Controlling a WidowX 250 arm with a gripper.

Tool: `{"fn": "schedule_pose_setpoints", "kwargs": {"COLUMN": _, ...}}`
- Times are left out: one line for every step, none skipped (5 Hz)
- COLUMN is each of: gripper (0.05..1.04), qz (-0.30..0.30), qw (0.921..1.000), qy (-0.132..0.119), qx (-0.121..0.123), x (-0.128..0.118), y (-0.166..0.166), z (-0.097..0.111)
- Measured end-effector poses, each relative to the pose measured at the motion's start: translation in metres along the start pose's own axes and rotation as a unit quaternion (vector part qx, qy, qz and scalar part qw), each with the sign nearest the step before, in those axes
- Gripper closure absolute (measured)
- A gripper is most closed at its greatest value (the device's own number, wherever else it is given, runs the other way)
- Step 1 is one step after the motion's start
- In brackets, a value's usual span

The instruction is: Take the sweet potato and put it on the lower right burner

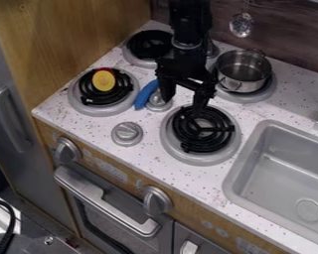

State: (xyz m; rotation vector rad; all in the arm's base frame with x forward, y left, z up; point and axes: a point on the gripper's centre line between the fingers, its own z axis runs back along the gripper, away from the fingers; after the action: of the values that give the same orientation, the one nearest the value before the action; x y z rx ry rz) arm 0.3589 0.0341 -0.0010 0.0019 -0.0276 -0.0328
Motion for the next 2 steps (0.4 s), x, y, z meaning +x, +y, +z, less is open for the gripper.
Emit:
{"fn": "schedule_pose_setpoints", "kwargs": {"gripper": 0.085, "qz": 0.0, "qw": 0.9998, "qy": 0.022, "qx": -0.003, "x": -0.007, "y": -0.001, "z": -0.014}}
{"fn": "schedule_pose_setpoints", "kwargs": {"gripper": 0.085, "qz": 0.015, "qw": 0.9993, "qy": 0.019, "qx": -0.028, "x": 0.006, "y": 0.016, "z": -0.012}}
